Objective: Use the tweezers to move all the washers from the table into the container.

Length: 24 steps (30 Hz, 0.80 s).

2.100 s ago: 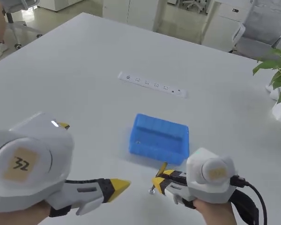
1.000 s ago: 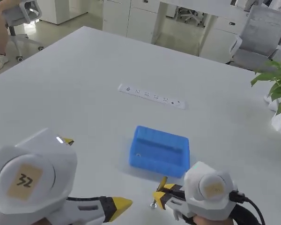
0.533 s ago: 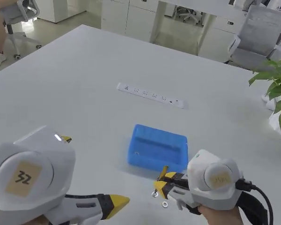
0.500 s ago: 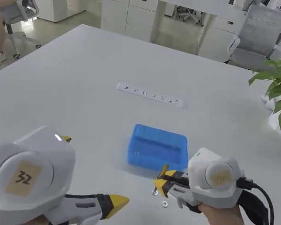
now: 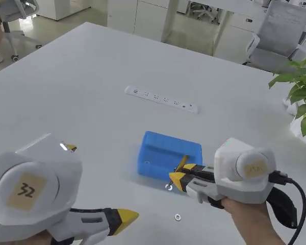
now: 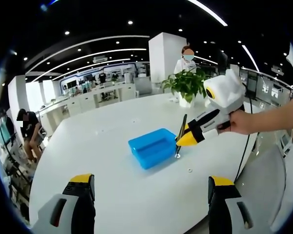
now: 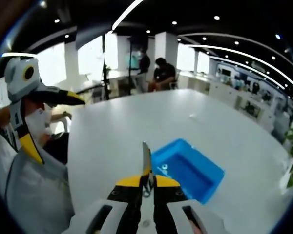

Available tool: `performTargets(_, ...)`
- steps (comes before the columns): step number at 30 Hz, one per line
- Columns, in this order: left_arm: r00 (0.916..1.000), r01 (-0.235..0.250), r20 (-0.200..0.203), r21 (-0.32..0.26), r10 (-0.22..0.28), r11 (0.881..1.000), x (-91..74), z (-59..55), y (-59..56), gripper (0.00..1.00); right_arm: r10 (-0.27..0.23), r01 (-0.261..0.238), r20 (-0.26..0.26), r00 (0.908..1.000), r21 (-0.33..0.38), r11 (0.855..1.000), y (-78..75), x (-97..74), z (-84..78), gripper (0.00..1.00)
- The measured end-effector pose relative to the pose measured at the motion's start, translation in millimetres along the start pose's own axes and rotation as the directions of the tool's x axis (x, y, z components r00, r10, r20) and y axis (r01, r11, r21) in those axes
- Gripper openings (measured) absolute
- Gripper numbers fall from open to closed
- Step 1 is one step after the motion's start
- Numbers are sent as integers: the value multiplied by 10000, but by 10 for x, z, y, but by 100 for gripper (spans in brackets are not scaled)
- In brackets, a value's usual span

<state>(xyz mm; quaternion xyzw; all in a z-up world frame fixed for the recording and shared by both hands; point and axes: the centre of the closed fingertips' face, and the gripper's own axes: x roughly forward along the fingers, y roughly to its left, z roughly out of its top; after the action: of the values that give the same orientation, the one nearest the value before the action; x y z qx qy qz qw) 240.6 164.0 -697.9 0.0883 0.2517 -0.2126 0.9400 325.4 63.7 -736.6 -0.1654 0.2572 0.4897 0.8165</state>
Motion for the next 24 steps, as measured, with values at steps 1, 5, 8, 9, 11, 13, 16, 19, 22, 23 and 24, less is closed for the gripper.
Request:
performTargets(1,10000,29,26,-9,-29,10000,4,6,-7,99,-27,27,39,10000,3,10000,-19,-2,18,4)
performTargets(5,10000,44,-76,75,-44,10000,25,-7,-12,99,-130,121,304,9995,280,9995,-116,-9,102,4)
performTargets(8,9999,53,-103,110,-52,9999,32,-4,-11,99,-239,213,468,9986,542,9983,-205,-4,135,4)
performTargets(9,9999,55,-108,108,-54,9999,33,-4,-10,99,-266,234,516,9983,618,9978,-227,-2,146,4)
performTargets(11,9999,52,-129,133,-50,9999,38,-6,-3,99,-328,290,546,9980,690,9972,-273,12,160,4)
performTargets(13,9999,42,-142,135,-40,9999,41,-12,4,99,-422,389,501,9979,643,9972,-317,34,162,4)
performTargets(16,9998,85,-182,102,-83,9999,50,-25,3,99,-486,453,497,9976,652,9968,-373,65,176,4)
performTargets(19,9996,96,-266,130,-92,9999,64,-49,-2,99,-618,592,390,9973,639,9962,-454,130,158,4)
performTargets(22,9995,124,-296,87,-122,9999,72,-60,-4,99,-714,688,362,9968,675,9953,-529,185,155,4)
performTargets(23,9995,127,-283,53,-125,9999,76,-61,-2,99,-783,760,323,9964,694,9947,-560,212,148,4)
performTargets(24,9996,126,-268,28,-125,9999,79,-61,0,99,-882,860,295,9957,690,9939,-587,226,141,4)
